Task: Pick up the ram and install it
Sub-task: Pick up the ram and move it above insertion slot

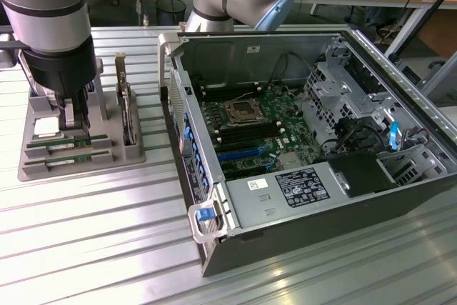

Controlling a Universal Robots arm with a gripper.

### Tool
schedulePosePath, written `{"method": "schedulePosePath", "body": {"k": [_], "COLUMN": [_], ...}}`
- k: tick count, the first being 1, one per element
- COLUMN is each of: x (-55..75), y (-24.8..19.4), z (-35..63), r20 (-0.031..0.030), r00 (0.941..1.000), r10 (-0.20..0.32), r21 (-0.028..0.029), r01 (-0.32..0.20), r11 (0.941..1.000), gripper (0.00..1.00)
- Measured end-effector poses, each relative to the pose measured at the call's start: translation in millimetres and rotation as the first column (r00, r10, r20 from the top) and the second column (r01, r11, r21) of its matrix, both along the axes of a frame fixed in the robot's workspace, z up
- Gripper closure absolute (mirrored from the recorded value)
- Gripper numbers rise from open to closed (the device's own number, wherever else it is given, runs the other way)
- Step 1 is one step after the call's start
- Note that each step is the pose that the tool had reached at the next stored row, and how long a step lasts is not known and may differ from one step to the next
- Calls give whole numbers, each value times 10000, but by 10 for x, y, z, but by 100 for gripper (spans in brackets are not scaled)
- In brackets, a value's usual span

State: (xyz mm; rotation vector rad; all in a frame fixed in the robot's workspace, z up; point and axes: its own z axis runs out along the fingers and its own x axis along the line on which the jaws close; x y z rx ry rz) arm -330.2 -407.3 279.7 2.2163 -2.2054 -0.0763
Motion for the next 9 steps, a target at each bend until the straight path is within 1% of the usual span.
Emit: {"method": "schedulePosePath", "body": {"k": [9], "x": [-30], "y": [0], "z": [-26], "r20": [0], "r00": [10000], "r10": [80], "r21": [0], "r01": [-80], "r11": [10000], "gripper": [70]}}
